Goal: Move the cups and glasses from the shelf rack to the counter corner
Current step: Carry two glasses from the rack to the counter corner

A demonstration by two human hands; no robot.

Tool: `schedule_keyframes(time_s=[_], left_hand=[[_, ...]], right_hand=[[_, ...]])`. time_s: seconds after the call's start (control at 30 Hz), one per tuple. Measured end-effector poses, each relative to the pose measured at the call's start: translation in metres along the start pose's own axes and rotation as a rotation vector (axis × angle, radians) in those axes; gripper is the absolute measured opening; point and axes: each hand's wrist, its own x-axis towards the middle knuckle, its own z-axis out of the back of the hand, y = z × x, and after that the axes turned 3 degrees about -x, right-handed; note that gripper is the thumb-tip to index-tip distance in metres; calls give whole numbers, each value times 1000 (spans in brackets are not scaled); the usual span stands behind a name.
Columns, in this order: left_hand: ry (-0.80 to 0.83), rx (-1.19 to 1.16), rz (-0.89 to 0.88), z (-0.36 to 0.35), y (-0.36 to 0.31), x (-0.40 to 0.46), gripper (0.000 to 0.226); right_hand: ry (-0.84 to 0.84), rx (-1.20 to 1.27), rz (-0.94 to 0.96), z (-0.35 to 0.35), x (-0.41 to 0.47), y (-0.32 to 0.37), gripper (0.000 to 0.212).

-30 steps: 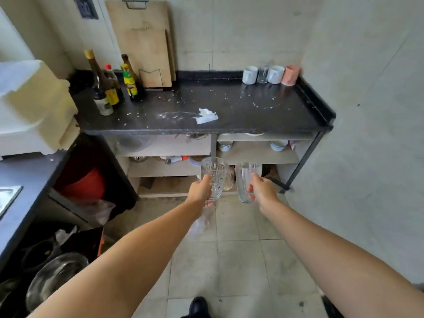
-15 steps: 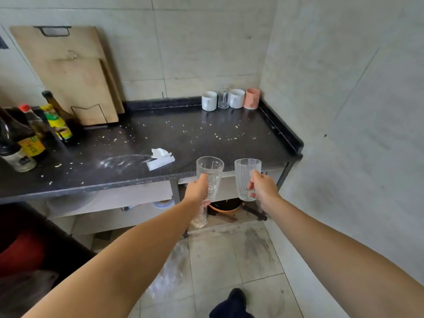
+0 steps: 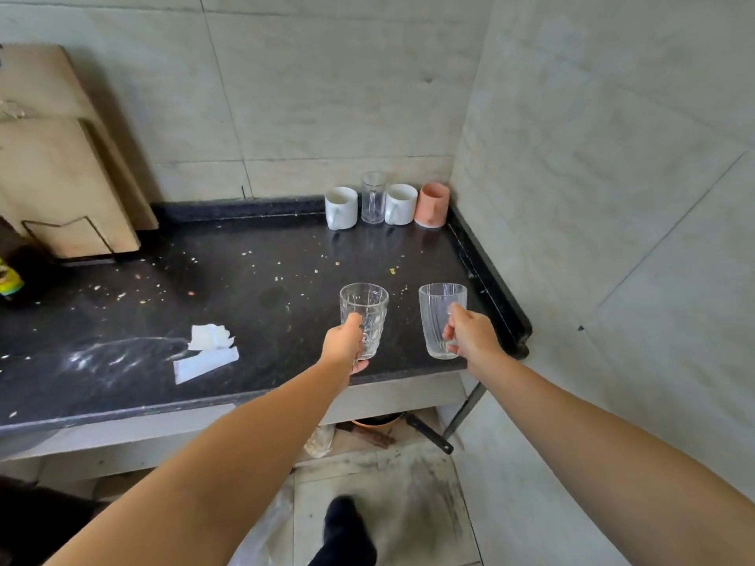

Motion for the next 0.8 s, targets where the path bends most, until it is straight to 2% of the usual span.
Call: schedule_keyframes(time_s=[0.27, 0.4, 0.57, 0.8], left_hand=[[63, 81, 16, -60, -48, 103, 51], [63, 87, 73, -91, -84, 149, 27], [28, 56, 160, -124, -111, 204, 35], [0, 102, 112, -163, -132, 270, 34]], right_hand=[[-45, 20, -68, 1, 115, 26, 38], [-70, 52, -131, -3, 174, 49, 36], [-98, 102, -194, -17, 239, 65, 36], [-145, 49, -85, -34, 313, 83, 42]])
